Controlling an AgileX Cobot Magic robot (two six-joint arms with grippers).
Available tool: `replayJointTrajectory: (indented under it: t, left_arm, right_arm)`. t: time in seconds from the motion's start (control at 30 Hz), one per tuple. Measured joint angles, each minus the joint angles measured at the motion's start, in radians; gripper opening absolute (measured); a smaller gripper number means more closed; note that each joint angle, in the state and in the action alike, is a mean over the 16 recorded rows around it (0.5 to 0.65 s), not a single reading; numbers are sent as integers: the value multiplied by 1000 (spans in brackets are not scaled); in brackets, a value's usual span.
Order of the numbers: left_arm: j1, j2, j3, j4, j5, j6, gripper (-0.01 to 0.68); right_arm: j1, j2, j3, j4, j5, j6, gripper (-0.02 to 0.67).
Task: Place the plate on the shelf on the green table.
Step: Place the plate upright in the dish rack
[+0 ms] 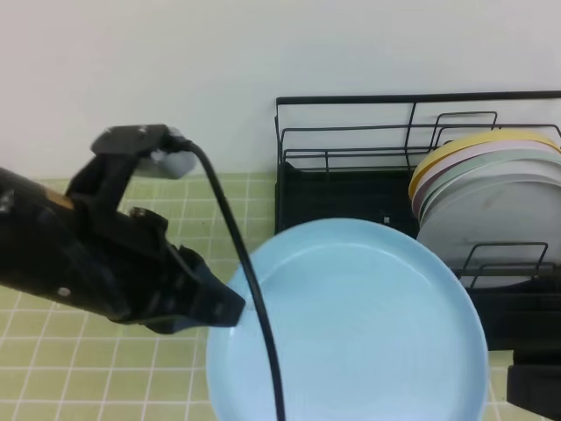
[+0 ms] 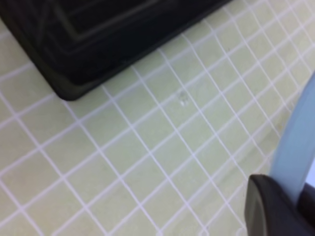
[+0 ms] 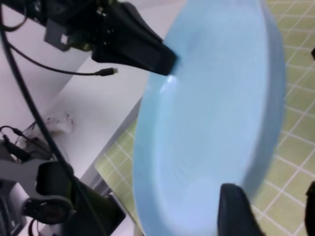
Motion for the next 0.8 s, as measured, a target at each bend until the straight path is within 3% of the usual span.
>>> replayJointTrajectory:
  t: [0.2,0.47,0.8]
  left_arm:
    - [-45,8,0,-16,-5,-23,3]
    - [-54,13,0,-57,7,-23,3]
    - [-52,12,0,-137,21,47,34]
  right_arm:
    - [0,14,-5,23,24,-17,317]
    - [0,15,-5,39,34,-30,311]
    - [-1,16,-5,33,-4,-35,167]
